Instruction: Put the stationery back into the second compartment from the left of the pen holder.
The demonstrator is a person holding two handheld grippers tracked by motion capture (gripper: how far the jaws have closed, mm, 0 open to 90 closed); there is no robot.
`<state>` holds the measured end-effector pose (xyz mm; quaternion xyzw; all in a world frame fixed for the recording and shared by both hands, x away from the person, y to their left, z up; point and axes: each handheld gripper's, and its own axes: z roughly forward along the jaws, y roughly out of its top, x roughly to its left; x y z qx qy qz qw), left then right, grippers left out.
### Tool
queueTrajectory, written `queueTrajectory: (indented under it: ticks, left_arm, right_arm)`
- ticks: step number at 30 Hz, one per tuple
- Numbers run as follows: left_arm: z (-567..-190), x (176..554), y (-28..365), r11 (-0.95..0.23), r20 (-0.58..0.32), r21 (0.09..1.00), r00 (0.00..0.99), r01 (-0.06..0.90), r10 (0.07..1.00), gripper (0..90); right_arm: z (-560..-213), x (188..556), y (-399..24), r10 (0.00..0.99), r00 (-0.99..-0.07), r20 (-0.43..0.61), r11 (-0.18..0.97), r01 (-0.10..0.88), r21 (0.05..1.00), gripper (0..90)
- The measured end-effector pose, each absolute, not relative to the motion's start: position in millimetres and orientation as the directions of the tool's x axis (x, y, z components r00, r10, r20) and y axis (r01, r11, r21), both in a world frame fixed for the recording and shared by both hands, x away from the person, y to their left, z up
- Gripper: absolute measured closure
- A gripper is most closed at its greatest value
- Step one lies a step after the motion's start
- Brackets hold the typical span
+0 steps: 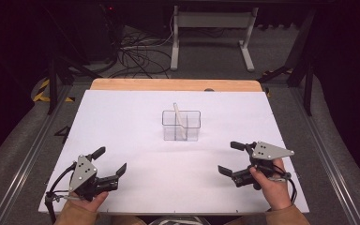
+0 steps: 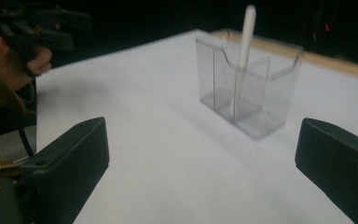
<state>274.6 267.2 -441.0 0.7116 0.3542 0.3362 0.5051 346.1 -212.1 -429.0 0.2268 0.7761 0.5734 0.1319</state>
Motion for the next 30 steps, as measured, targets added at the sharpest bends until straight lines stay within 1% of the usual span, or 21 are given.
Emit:
queueTrajectory:
  ticks: [1, 12, 19, 22, 30]
  left_arm:
    - [-440.9, 274.5, 267.3, -0.239, 0.121, 0.957, 0.523, 0.164, 0.844, 13.5]
    - [-441.5, 274.3, 267.2, -0.243, 0.124, 0.956, 0.524, 0.164, 0.843, 13.7]
    - [-442.7, 276.2, 267.5, -0.247, 0.121, 0.954, 0.534, 0.17, 0.837, 13.7]
    - [-442.9, 276.7, 269.2, -0.234, 0.108, 0.956, 0.533, 0.176, 0.839, 13.7]
    - [-444.4, 275.0, 268.6, -0.249, 0.118, 0.953, 0.542, 0.175, 0.832, 13.5]
  right_arm:
    - [-431.7, 345.7, -213.2, 0.503, -0.862, 0.059, 0.255, 0.213, 0.943, 3.1]
    - [-461.7, 337.5, -220.6, 0.49, -0.871, 0.023, 0.267, 0.175, 0.948, 3.1]
    - [-474.5, 332.6, -223.1, 0.537, -0.844, 0.017, 0.251, 0.179, 0.951, 3.1]
    - [-478.6, 330.8, -223.5, 0.544, -0.839, 0.011, 0.254, 0.176, 0.951, 3.2]
    - [-483.6, 327.7, -223.7, 0.54, -0.842, -0.001, 0.277, 0.177, 0.944, 3.5]
